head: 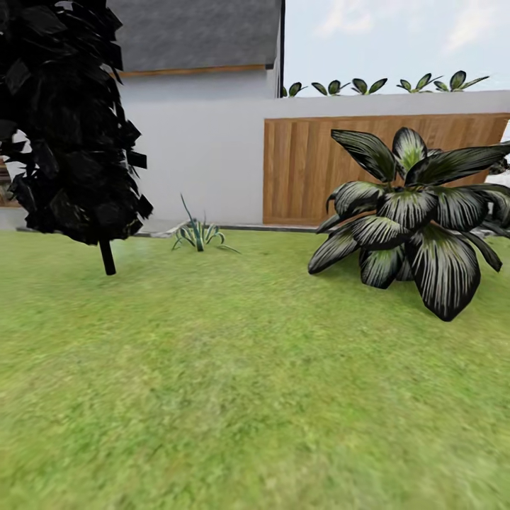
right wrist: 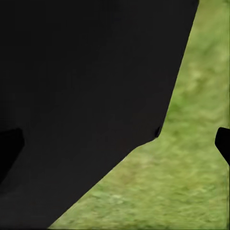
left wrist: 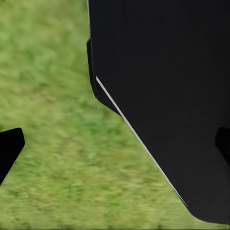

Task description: Take the three Easter eggs out of the wicker basket on the lawn in the garden, then place them on the lawn next to a single tree (choose any tree) so that all three eggs are next to the same tree and none are left in the basket.

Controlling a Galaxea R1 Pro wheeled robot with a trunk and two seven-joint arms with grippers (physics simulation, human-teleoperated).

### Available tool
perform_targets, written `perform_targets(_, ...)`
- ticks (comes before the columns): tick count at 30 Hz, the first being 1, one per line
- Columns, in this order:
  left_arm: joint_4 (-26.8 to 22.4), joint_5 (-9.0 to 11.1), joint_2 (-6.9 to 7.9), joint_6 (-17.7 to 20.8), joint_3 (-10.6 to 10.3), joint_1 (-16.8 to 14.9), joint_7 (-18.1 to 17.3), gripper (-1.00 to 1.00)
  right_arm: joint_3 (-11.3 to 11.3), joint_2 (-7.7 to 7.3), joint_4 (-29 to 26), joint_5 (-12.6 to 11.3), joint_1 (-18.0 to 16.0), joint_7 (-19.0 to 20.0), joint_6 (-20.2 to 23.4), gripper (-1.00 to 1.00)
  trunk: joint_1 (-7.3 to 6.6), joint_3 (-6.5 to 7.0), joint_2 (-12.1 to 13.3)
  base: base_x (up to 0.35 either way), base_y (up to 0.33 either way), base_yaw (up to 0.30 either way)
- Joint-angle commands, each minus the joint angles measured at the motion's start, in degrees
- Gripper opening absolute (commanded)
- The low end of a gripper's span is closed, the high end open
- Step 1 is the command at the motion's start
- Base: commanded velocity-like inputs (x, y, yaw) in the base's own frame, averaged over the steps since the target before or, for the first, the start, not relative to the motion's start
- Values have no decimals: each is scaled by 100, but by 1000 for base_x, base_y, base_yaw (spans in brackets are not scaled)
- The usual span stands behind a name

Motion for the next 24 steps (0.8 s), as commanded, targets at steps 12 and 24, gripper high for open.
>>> perform_targets(12,-11,-1,0,4,-3,1,7,100,-9,-33,17,346,-4,12,-23,100,0,-3,-2,0,0,-298)
perform_targets(24,-20,-10,1,-5,-3,1,7,100,-13,-38,9,347,-3,7,-31,100,0,-3,-2,0,0,-300)
